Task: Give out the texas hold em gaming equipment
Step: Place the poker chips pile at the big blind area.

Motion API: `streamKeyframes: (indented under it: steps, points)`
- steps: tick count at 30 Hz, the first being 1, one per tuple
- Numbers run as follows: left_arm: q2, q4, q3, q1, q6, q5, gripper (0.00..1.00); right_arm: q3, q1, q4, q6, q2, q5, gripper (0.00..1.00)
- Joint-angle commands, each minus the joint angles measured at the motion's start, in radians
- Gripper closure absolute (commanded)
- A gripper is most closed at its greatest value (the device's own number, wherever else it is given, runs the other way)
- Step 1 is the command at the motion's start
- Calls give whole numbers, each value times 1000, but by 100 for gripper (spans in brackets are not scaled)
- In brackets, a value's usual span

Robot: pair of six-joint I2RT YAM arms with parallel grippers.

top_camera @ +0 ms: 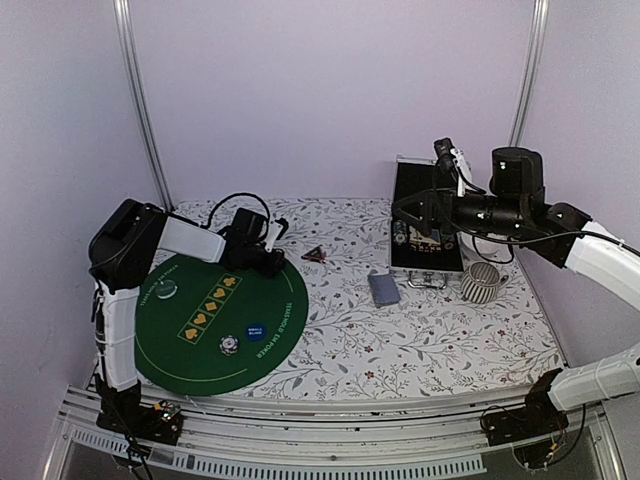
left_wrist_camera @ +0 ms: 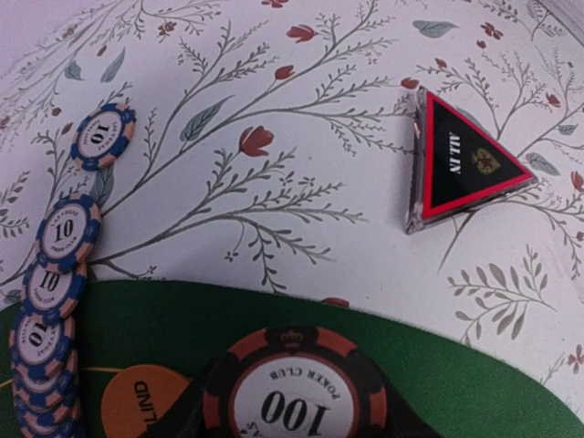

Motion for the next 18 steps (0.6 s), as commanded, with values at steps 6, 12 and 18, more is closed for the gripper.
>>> streamKeyframes:
  steps: [6, 12, 18]
  points:
    - [-6, -26, -11, 17, 0, -79, 42, 31, -6, -9, -21, -54, 30, 1]
    - [-50, -23, -25, 17, -4, -61, 29, 38, -6, -12, -26, -64, 35, 1]
    - [-139, -9, -47, 15, 15, 3, 17, 39, -6, -14, -38, -69, 66, 1]
